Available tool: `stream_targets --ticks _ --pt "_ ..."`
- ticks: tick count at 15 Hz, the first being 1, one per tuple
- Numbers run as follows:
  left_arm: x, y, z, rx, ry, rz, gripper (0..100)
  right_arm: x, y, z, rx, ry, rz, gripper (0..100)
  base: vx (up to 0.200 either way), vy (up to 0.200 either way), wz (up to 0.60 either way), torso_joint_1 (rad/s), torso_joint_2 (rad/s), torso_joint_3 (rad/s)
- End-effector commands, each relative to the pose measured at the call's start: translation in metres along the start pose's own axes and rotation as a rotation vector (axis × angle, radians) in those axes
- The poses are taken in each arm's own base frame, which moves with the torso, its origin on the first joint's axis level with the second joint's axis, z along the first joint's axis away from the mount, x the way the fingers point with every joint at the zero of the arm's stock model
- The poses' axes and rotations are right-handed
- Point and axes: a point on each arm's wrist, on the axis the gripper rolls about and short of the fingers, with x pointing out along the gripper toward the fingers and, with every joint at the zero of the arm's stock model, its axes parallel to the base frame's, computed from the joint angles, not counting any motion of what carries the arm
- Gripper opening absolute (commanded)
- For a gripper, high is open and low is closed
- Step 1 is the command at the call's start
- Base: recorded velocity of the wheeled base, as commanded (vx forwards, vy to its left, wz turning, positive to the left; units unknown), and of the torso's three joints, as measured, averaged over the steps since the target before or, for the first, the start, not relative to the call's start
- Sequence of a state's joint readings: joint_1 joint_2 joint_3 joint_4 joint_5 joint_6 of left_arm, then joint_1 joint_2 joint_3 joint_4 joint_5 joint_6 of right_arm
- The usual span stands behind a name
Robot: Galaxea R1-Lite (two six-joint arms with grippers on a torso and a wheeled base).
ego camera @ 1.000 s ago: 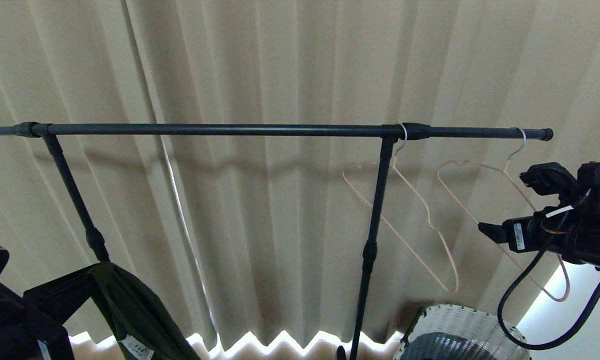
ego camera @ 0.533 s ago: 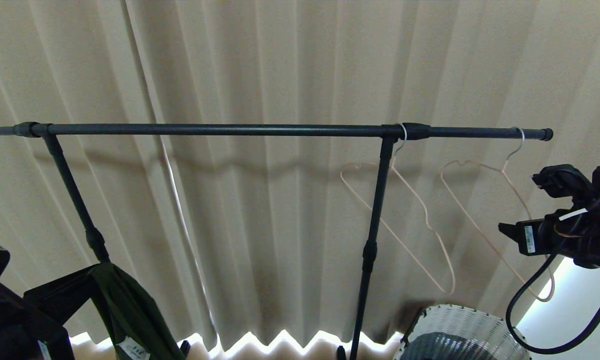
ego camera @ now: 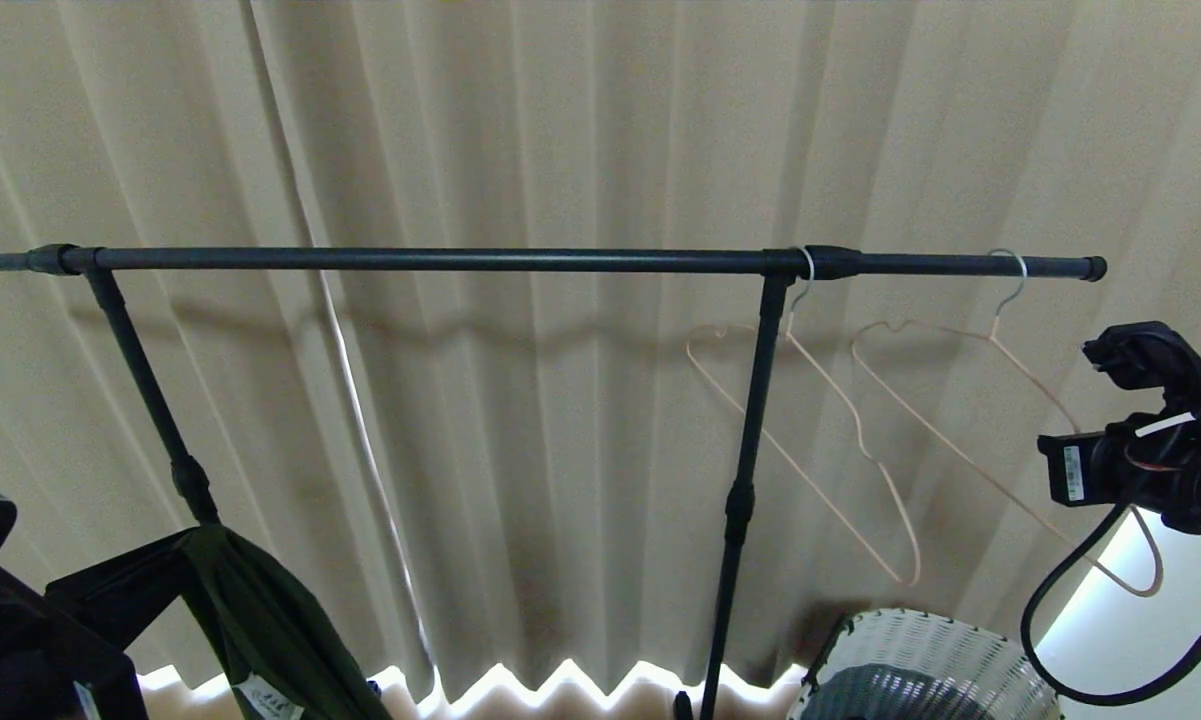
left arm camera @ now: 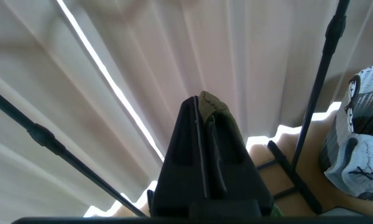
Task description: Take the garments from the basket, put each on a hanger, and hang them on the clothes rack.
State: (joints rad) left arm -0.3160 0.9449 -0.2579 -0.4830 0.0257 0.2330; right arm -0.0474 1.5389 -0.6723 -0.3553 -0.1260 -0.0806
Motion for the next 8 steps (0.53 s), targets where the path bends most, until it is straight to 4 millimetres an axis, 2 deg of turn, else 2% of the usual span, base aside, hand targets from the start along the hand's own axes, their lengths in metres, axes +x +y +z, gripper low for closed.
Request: stream_targets --ticks 1,3,5,8 --pt "0.000 0.000 0.000 0.000 -0.001 0.001 0 -0.007 -0.002 0.003 0.005 -0.028 -0.003 0 0.000 0.000 0.00 0.000 0.00 0.000" --pt "0.000 0.000 -0.001 0.002 0.003 0.000 0 -0.014 -0.003 0.006 0.008 -0.052 -0.005 0 0.000 0.000 0.00 0.000 0.00 0.000" --pt "0.000 0.000 -0.002 0.005 0.006 -0.001 0 -0.030 -0.004 0.010 0.013 -0.099 0.015 0 0.000 0.000 0.00 0.000 0.00 0.000" --pt "-0.001 0.000 -0.002 0.005 0.003 0.000 0 -0.046 -0.006 0.000 0.013 -0.115 0.019 0 0.000 0.000 0.00 0.000 0.00 0.000"
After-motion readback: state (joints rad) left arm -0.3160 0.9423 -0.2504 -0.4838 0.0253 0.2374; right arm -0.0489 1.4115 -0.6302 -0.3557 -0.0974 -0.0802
